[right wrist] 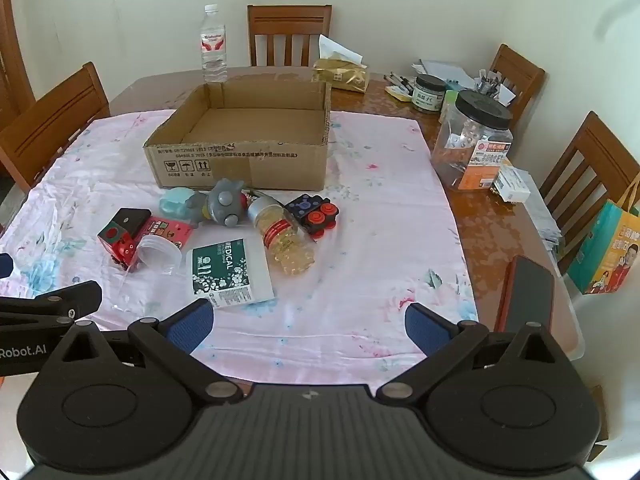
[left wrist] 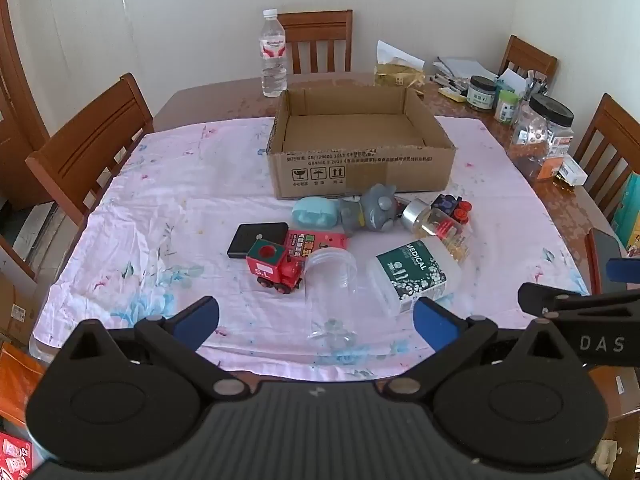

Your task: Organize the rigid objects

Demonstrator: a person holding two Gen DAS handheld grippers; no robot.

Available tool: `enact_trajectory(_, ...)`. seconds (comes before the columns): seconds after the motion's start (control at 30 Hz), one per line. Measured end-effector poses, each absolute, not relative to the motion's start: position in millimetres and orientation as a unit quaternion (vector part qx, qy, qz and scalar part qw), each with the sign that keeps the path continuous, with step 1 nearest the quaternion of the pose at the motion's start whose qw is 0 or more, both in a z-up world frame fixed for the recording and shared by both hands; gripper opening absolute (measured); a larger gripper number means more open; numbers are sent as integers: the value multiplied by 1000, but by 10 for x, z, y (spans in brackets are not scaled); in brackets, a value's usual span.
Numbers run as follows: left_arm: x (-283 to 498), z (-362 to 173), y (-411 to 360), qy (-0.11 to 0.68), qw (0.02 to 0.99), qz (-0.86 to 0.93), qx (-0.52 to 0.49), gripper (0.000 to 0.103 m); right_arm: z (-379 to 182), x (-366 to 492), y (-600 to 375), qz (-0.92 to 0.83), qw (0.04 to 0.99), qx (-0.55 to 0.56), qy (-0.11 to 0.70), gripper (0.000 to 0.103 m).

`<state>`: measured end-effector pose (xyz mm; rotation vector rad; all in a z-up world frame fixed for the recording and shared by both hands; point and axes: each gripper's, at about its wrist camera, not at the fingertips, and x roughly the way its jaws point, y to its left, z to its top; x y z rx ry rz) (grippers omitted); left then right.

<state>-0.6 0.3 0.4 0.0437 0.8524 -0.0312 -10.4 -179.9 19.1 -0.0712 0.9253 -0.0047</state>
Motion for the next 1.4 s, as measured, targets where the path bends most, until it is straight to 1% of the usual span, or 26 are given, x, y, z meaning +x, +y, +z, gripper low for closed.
enact_trajectory(0.6,-21,32,51,422,907,-12,15,103,135,-71,-1691,-7,895,-34,444,103)
enact_trajectory(0.63,-18,34,52,421,907,-12,15,103,201,-102,-1747,-2,895,-37,444,103)
enact_trajectory(1.4,27,52,52,422,906,-13,17,103,207,-35,-1735,-5,895,-37,445,103)
